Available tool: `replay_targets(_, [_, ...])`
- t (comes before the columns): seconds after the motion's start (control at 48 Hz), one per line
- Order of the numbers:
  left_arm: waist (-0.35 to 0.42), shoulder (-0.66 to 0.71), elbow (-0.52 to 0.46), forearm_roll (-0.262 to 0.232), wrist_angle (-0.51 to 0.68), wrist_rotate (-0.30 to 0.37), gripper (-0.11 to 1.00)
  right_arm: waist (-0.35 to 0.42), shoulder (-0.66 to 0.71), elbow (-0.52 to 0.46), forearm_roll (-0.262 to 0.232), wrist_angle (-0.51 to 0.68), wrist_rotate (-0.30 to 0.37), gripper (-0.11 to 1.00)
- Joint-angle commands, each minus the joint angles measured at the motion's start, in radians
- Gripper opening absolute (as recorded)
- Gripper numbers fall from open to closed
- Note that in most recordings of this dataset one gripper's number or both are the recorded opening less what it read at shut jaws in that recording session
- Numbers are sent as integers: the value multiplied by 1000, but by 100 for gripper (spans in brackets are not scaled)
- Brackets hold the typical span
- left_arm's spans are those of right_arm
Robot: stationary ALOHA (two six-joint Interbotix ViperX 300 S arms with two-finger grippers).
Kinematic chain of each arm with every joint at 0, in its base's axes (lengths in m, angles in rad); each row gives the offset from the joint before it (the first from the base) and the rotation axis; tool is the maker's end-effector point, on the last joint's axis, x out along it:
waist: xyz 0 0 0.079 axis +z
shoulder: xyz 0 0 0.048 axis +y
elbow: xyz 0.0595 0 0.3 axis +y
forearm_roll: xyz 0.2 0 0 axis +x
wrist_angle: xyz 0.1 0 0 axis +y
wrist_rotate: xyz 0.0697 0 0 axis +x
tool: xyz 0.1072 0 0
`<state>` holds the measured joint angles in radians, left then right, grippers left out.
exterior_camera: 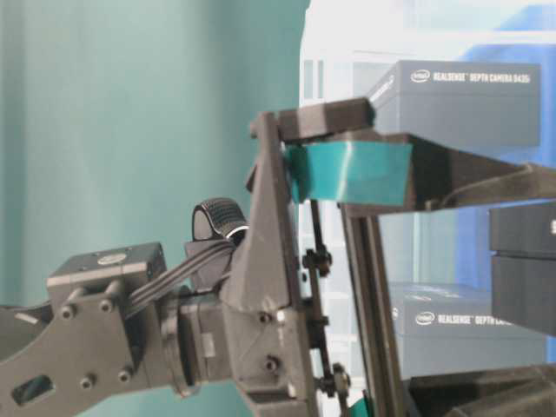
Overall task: Take the box out of the case with the left arm.
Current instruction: 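Open the left gripper to release the box and withdraw left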
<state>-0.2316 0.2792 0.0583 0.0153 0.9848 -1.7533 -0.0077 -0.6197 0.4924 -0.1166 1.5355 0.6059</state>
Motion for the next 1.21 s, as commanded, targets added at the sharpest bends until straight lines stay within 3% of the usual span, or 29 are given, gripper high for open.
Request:
replay_targets(0.0, [3,-31,-21,3,3,2,93,0,-3,-21,-2,-3,2,0])
replay_targets(0.229, [20,-77,-74,3,95,2,93,0,-3,-23,-2,-3,2,0])
replay_targets(0.542, [49,-78,-262,5,275,71,91,0,-3,-23,-2,0,2,0])
replay_targets(0.792, [66,-86,-414,20,442,78,91,0,-2,-23,-2,-2,2,0])
replay_targets(1.189, [63,-114,-388,26,462,77,91,0,-2,-21,-2,-2,-2,0])
